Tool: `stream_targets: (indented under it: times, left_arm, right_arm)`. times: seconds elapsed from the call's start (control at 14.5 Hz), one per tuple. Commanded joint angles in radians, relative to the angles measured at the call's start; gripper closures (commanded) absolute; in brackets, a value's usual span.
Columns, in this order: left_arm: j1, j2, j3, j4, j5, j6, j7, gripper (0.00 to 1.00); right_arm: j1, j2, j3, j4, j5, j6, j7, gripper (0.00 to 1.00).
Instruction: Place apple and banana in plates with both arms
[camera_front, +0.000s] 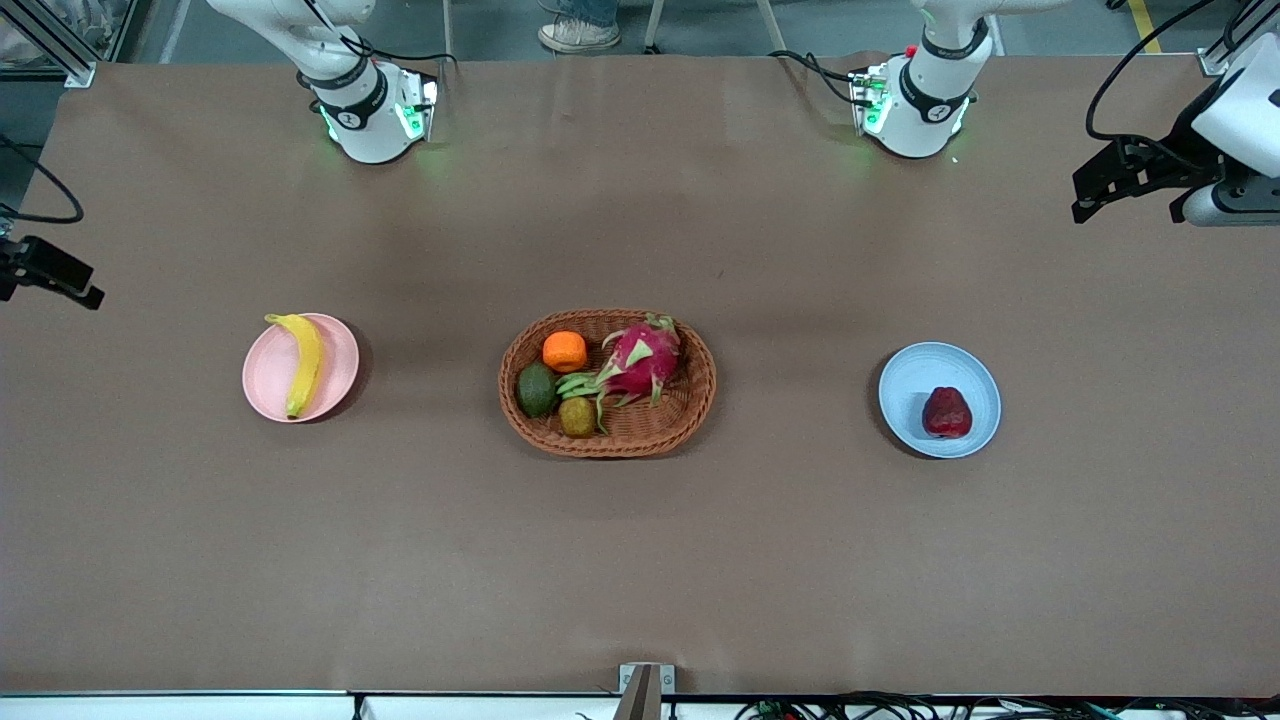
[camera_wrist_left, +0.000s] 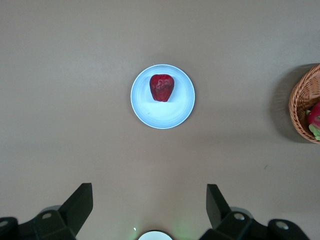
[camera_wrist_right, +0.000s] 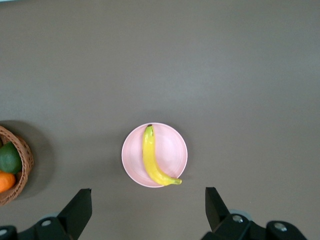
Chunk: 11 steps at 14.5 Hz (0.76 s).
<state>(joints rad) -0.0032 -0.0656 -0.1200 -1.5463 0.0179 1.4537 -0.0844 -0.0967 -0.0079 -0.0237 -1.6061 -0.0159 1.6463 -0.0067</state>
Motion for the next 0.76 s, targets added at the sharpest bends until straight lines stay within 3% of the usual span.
stream_targets:
  times: [0.0,0.28,0.69]
  left_arm:
    - [-0.004,0.007,-0.001,0.009,0.014,0.001,-0.005,0.0]
    - [0.0,0.004,-0.001,0.017,0.014,-0.007,-0.005,0.0]
    - [0.002,0.006,0.0,0.025,0.014,-0.009,-0.009,0.0]
  right_arm:
    - [-0.02,-0.092,0.019,-0.126,0.014,0.053,-0.006,0.0]
    - [-0.021,-0.136,0.018,-0.193,0.013,0.096,-0.035,0.0]
    - [-0.023,-0.13,0.018,-0.181,0.011,0.089,-0.022,0.0]
